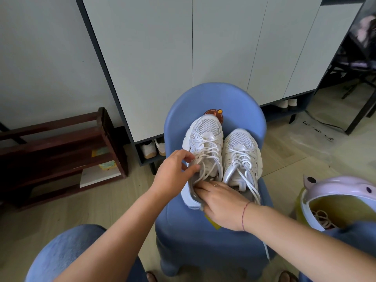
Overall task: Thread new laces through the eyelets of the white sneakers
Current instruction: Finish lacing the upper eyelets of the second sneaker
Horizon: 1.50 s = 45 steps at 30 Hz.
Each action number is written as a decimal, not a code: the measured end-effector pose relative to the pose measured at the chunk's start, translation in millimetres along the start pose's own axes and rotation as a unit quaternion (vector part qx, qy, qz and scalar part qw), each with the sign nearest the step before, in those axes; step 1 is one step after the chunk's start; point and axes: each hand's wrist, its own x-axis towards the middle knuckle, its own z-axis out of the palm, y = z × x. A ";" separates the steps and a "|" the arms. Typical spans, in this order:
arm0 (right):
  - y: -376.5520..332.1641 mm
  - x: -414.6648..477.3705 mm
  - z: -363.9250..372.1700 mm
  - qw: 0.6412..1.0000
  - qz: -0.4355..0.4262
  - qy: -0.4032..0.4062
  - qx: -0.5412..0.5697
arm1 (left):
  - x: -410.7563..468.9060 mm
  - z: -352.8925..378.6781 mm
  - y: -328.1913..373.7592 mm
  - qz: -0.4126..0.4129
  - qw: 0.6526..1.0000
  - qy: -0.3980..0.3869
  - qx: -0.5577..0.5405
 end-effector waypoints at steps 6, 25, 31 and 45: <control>2.4 -6.0 -10.7 0.999 0.017 0.008 0.040 | 1.9 -0.9 -0.9 0.005 1.000 0.004 0.002; -5.1 3.9 -8.7 0.999 0.043 0.007 0.022 | 0.1 -4.3 4.1 0.003 1.000 0.015 0.003; 6.2 -30.1 -46.0 0.988 0.050 0.114 0.095 | -4.3 -1.2 14.4 0.025 0.999 0.025 -0.023; 75.5 -33.2 -64.1 0.826 0.440 0.137 0.323 | 9.3 58.3 69.8 0.109 0.981 -0.027 0.159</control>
